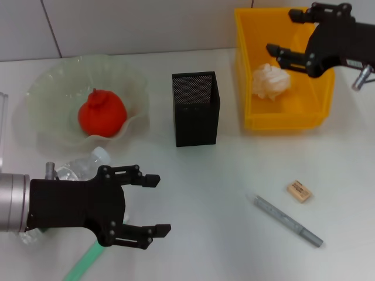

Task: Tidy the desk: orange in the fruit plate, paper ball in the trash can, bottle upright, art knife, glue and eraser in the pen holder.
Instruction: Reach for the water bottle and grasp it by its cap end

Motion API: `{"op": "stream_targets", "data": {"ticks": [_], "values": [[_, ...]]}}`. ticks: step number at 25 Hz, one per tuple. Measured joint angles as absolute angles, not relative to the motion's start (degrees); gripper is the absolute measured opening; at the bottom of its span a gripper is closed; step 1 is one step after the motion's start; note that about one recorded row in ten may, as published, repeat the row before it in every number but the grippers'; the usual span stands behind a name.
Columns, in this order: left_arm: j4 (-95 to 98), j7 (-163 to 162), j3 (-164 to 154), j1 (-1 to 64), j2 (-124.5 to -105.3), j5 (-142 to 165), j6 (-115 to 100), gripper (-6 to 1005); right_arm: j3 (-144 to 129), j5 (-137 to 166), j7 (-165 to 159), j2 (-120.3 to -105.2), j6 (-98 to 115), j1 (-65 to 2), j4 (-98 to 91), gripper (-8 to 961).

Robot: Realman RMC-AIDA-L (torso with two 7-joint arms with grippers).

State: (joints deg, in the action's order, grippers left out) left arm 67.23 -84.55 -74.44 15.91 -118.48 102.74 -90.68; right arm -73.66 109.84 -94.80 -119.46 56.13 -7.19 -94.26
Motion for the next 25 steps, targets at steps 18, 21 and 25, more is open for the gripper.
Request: {"op": "stream_targets", "data": {"ticks": [18,21,25], "values": [[66.53,-83.62,-73.86,15.90,-118.66,102.18,-85.56,856,-63.52,89.36,-80.28,-119.26,96.75,-3.15,-88.01,651],[66.53,-83.75,-73.85,15.90,-118.65,102.17,-84.34,856,-62.95,90.19,-80.59,-119.23,98.92,-3.14,-87.97,651],[66.59,-83.88,-73.50,15.91,-118.57,102.14,-82.96,856,-61.46,91.06,-80.93,-119.27,100.78,-2.93,-87.07,652]]}}
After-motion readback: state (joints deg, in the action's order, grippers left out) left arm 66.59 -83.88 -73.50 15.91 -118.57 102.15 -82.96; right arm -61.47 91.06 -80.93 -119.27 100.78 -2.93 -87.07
